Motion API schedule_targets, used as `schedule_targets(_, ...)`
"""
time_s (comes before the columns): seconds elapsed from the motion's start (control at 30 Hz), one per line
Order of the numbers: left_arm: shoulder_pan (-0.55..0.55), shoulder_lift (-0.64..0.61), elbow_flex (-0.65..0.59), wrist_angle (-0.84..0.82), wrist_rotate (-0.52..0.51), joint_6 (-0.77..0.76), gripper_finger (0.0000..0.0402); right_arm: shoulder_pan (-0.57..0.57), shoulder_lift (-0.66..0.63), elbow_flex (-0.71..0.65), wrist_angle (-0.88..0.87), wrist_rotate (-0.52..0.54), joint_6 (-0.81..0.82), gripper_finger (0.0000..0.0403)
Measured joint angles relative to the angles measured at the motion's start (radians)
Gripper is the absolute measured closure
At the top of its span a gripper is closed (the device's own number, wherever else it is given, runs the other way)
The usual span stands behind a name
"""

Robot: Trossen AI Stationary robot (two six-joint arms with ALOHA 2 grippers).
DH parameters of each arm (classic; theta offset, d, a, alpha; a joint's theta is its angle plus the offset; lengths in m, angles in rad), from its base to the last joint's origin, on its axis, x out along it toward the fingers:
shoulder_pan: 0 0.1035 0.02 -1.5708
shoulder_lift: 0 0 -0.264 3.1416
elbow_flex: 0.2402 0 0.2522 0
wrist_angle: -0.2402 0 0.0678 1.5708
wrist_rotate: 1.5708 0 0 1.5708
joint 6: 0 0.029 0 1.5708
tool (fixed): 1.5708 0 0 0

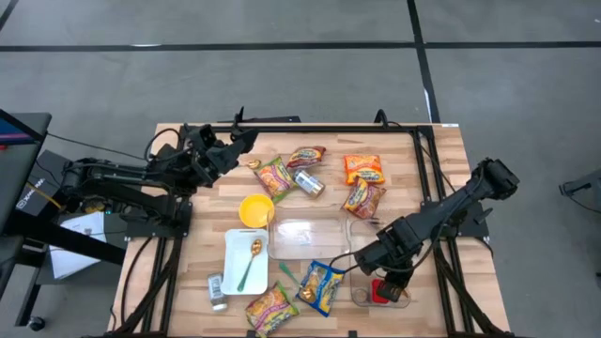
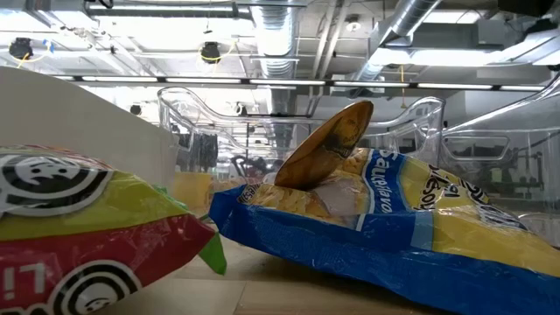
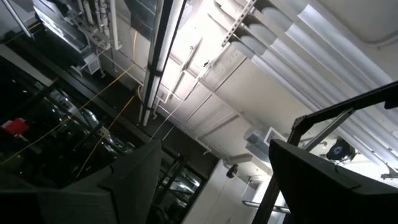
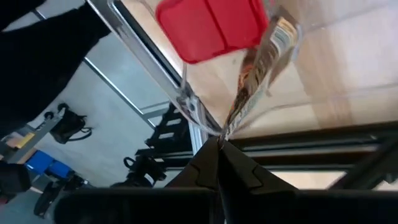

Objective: Pick & Place Food Item
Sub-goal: Put the orange seasoning pack into the right transparent bin

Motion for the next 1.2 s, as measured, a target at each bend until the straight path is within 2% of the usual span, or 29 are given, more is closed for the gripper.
schedule_targets(0.5, 0.0, 0.0, 0.0, -0.003, 0.0, 0.0, 0.0108, 0.007, 0.0, -0.106, 0.142, -0.005, 0.027, 0.0403)
schedule_targets(0.87, 0.0, 0.0, 0.0, -0.003, 0.0, 0.0, 0.0108, 0.013, 0.0, -0.113, 0.197, 0.023, 0.028, 0.0399)
schedule_targets(1.0, 0.0, 0.0, 0.0, -0.002, 0.0, 0.0, 0.0108, 0.014, 0.0, -0.113, 0.195, 0.035, 0.05, 0.0375)
schedule_targets(1.2, 0.0, 0.0, 0.0, -0.003, 0.0, 0.0, 0.0108, 0.036, 0.0, -0.113, 0.186, 0.056, 0.074, 0.0305)
